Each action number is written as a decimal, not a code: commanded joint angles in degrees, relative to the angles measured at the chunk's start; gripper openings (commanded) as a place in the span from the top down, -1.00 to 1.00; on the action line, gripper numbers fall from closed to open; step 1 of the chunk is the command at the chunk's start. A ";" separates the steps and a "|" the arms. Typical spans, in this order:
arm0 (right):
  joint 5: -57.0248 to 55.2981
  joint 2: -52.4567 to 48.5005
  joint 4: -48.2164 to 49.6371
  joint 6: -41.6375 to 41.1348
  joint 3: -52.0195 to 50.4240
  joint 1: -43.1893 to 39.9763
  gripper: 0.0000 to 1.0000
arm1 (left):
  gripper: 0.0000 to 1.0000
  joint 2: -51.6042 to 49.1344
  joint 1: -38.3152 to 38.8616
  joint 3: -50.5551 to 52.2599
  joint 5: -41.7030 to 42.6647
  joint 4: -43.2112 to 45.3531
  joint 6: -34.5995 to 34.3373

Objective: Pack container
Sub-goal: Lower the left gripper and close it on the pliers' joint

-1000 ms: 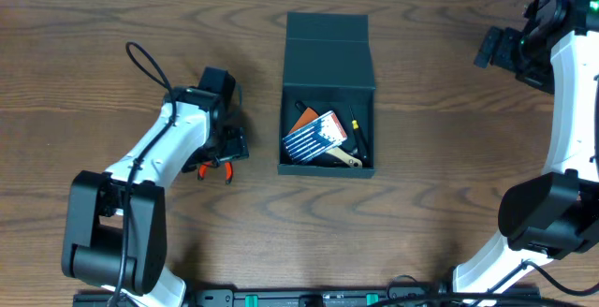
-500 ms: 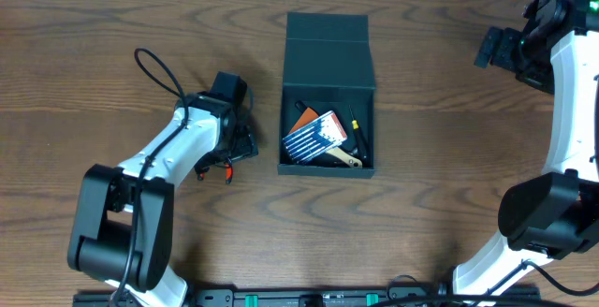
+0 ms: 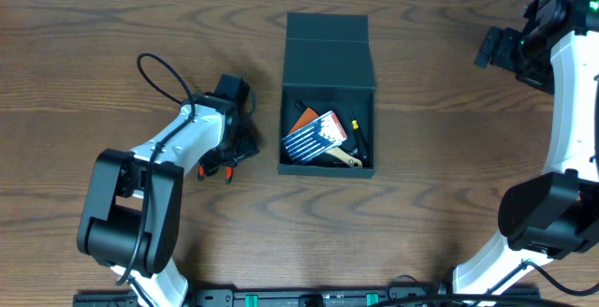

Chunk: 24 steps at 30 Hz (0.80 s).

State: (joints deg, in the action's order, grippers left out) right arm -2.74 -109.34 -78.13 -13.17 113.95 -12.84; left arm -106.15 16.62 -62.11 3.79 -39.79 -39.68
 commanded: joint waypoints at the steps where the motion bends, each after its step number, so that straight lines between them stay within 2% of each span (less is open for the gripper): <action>1: -0.04 0.46 0.11 0.39 0.59 -0.20 -0.99 | -0.41 -2.84 0.09 0.50 2.25 0.90 -1.53; 9: -0.02 0.46 0.11 0.39 0.59 -0.20 -0.98 | -0.38 -2.84 0.09 0.50 2.23 1.11 -1.33; 15: -0.02 0.46 0.11 0.39 0.59 -0.20 -0.98 | -0.05 -2.84 0.07 0.50 2.23 1.07 -1.33; 18: -0.02 0.46 0.11 0.39 0.59 -0.20 -0.98 | -0.04 -2.84 0.09 0.50 2.23 1.05 -1.33; 24: -0.02 0.46 0.11 0.39 0.59 -0.20 -0.99 | 0.33 -2.84 0.09 0.50 2.23 0.39 -1.33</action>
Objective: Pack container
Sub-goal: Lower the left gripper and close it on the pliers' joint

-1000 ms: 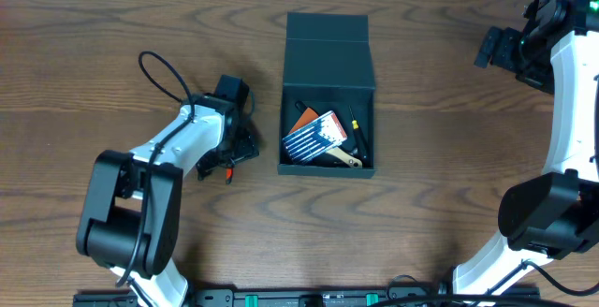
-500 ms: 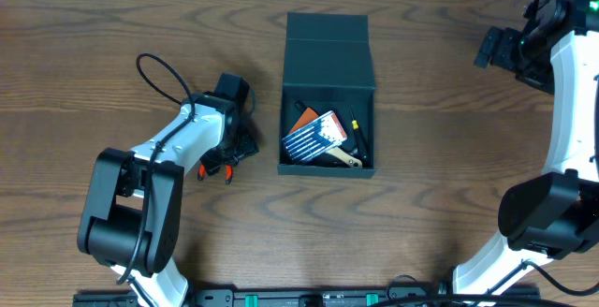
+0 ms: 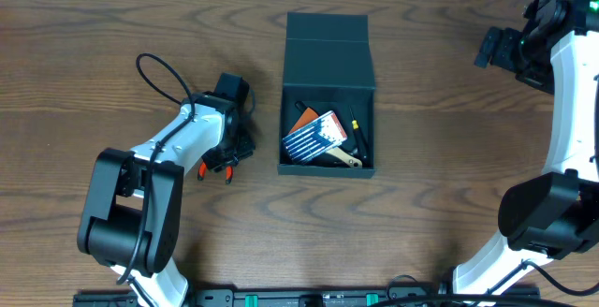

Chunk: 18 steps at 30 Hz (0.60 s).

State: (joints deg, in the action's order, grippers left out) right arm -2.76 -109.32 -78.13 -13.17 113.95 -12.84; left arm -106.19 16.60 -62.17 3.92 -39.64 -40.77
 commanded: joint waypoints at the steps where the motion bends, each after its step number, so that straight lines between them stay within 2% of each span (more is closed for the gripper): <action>1: 0.00 0.44 0.11 0.39 0.59 -0.20 -0.99 | 0.35 -2.80 0.09 0.57 2.10 0.00 -0.24; 8: 0.00 0.44 0.11 0.39 0.59 -0.20 -0.99 | 0.48 -2.80 0.09 0.57 2.10 -0.57 -0.22; 18: 0.00 0.44 0.11 0.39 0.59 -0.20 -0.99 | 0.50 -2.80 0.09 0.57 2.10 -0.63 -0.22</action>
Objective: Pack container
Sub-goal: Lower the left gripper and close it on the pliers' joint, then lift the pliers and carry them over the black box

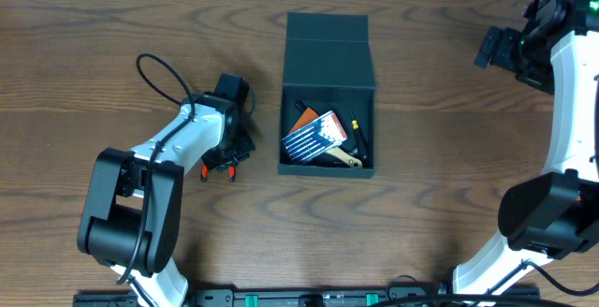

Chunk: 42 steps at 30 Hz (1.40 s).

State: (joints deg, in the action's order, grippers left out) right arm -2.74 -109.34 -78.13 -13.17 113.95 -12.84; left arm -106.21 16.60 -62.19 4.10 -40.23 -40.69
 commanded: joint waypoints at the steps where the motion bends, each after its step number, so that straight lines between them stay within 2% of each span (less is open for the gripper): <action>1: -0.02 0.46 0.11 0.39 0.59 -0.20 -0.98 | 0.52 -2.75 0.09 0.59 1.92 -0.04 -0.31; 7: -0.02 0.46 0.11 0.39 0.59 -0.20 -0.98 | 0.53 -2.75 0.09 0.57 1.90 0.00 -0.35; 14: -0.02 0.46 0.11 0.39 0.59 -0.22 -0.98 | 0.75 -2.75 0.09 0.44 1.90 0.04 -0.37; 24: -0.02 0.46 0.11 0.39 0.59 -0.20 -0.98 | 0.75 -0.26 0.09 -1.99 1.22 -0.17 -0.33; 31: -0.02 0.46 0.11 0.39 0.59 -0.22 -0.99 | 0.76 8.35 0.09 -5.25 -3.52 -1.25 0.31; 42: -0.02 0.46 0.11 0.39 0.59 -0.20 -0.99 | 0.76 23.69 0.17 -10.93 -2.89 -0.76 7.98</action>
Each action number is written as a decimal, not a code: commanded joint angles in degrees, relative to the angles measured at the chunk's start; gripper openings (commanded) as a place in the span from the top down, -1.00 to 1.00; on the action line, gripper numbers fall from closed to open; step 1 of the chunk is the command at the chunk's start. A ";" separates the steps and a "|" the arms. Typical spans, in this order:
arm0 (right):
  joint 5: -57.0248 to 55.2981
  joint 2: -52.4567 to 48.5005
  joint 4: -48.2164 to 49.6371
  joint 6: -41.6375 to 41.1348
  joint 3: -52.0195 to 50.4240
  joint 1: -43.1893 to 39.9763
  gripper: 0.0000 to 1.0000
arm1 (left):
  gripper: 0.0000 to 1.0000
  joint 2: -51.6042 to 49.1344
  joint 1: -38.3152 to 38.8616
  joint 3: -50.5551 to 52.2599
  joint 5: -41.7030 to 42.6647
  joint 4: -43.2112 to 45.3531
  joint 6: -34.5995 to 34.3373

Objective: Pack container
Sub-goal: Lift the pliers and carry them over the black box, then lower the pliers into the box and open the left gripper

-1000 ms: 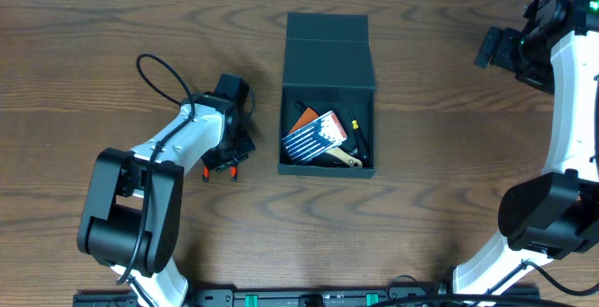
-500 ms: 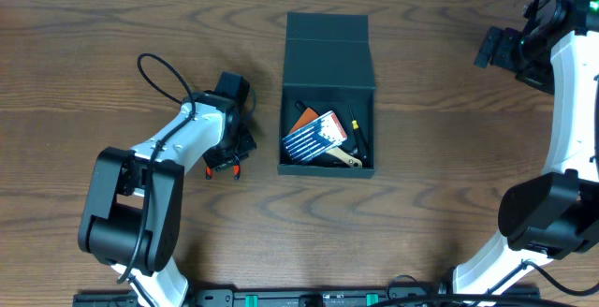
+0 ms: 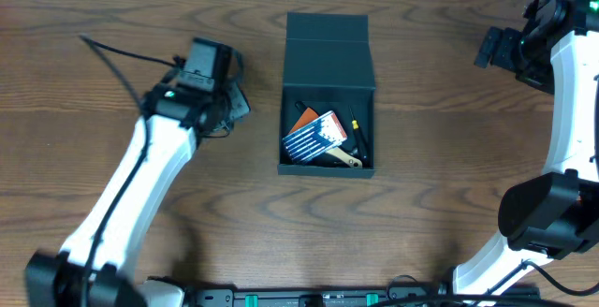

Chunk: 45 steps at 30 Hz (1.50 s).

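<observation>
The dark box [image 3: 328, 168] stands mid-table with its lid [image 3: 328, 50] folded open toward the far side. Inside lie a blue-and-white striped packet [image 3: 315, 135], an orange piece [image 3: 301, 118], a black pen [image 3: 357, 133] and a pale-handled tool [image 3: 343, 158]. My left arm reaches up from the near left. Its gripper [image 3: 231, 101] hangs left of the box, mostly hidden under the wrist, so its jaws and any load cannot be made out. My right gripper [image 3: 489, 48] is raised at the far right, its jaws not readable.
A black cable [image 3: 126, 54] loops out from the left wrist over the far-left table. The right arm's white link [image 3: 566, 110] runs down the right edge. Bare wooden tabletop [image 3: 225, 204] lies on the near side of the box.
The left arm has gone from folded low with its orange-tipped end on the table near the box's left front to stretched out, its gripper now farther back, level with the box's hinge. Right arm unchanged.
Through all three earlier moments the left arm stayed folded low, its orange-tipped end shifting only slightly on the table left of the box. Now it is extended toward the far side, and no orange shows on the table. The box contents and right arm never changed.
</observation>
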State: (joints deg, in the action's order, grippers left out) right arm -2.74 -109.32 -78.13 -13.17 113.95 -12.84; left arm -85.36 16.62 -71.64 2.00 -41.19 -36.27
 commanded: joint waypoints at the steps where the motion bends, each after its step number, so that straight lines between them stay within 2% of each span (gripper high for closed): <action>1: -0.02 0.44 0.11 0.39 0.59 -0.20 -0.99 | 0.76 3.67 0.26 -1.60 -0.39 0.48 4.11; 7: -0.02 0.44 0.11 0.39 0.59 -0.20 -0.99 | 0.76 5.22 3.52 -1.64 6.29 3.04 8.68; 20: -0.02 0.44 0.11 0.39 0.59 -0.20 -0.98 | 0.77 1.44 18.80 -1.64 6.54 12.33 19.37; 27: -0.02 0.44 0.11 0.39 0.59 -0.20 -0.98 | 0.78 -5.46 21.11 -1.64 6.58 13.31 20.04; 34: -0.02 0.44 0.11 0.39 0.59 -0.20 -0.99 | 0.80 -12.50 22.64 -1.64 6.60 15.54 24.96; 45: -0.02 0.44 0.11 0.39 0.59 -0.15 -0.99 | 0.88 -17.77 24.61 -1.64 6.60 19.08 26.91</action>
State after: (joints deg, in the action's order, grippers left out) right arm -2.74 -109.32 -78.13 -13.17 113.95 -12.84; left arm -102.00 40.97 -72.14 8.64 -22.65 -11.49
